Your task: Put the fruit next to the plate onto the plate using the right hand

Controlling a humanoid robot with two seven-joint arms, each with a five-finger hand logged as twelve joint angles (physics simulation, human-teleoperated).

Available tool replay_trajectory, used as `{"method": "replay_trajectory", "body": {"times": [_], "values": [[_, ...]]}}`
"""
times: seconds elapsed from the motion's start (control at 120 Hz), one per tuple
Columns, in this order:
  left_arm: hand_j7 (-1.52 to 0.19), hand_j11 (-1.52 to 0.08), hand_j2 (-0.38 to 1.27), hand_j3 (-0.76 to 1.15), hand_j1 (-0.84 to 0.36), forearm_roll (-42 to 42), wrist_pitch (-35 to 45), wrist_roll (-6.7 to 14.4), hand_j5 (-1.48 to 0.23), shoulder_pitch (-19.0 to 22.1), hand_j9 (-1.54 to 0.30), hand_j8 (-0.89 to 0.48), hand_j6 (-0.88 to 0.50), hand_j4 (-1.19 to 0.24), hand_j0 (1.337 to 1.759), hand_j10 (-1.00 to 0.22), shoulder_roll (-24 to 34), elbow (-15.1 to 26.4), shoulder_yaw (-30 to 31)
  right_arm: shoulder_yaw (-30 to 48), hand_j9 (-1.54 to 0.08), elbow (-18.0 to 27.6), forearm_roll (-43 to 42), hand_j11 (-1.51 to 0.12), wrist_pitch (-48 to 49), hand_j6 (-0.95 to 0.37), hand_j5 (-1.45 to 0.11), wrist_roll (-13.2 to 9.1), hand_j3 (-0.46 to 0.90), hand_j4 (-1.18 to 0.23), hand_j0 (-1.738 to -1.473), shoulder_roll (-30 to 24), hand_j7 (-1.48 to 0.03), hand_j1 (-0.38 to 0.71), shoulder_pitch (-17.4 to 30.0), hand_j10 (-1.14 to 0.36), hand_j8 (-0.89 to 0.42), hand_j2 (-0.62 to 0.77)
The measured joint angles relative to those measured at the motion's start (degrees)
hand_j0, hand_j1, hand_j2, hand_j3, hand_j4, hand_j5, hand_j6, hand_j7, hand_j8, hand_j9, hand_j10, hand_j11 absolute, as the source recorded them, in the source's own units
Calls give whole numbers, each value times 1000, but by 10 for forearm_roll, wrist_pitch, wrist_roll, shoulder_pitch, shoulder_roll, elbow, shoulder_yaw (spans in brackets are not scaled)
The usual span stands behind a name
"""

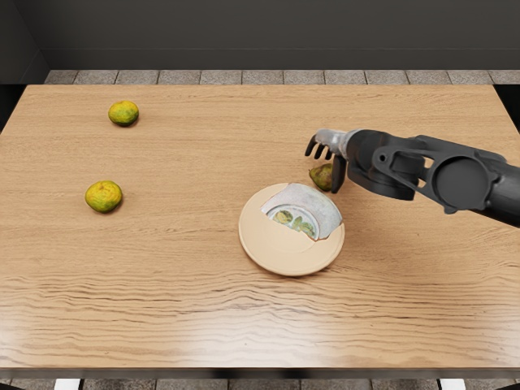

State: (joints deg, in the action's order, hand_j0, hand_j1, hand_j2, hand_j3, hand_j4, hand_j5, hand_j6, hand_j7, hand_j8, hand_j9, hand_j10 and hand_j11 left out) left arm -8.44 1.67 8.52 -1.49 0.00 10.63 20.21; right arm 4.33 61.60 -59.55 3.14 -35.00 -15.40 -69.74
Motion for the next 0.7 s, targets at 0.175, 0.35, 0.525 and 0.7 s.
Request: {"method": "replay_trajectory", "body": {"times": [0.175,0.35,0.525,0.7], "values": [[0,0,0,0,349,0,0,0,0,0,0,0,0,0,1658,0,0,0,0,0,-443,-7,0,-443,0,-343,-443,0,0,-342,-1658,3,-442,58,1,-342,-343,-66],[0,0,0,0,349,0,0,0,0,0,0,0,0,0,1658,0,0,0,0,-1,-453,-19,-1,-453,0,-351,-453,0,0,-350,-1658,16,-453,68,3,-350,-351,-68],[0,0,0,0,349,0,0,0,0,0,0,0,0,0,1658,0,0,0,0,-4,-463,-26,-2,-463,0,-358,-463,0,0,-358,-1658,19,-462,77,12,-357,-358,-69],[0,0,0,0,349,0,0,0,0,0,0,0,0,0,1658,0,0,0,0,-4,-475,-29,-4,-475,-1,-368,-475,0,0,-367,-1658,19,-474,88,15,-366,-367,-71]]}}
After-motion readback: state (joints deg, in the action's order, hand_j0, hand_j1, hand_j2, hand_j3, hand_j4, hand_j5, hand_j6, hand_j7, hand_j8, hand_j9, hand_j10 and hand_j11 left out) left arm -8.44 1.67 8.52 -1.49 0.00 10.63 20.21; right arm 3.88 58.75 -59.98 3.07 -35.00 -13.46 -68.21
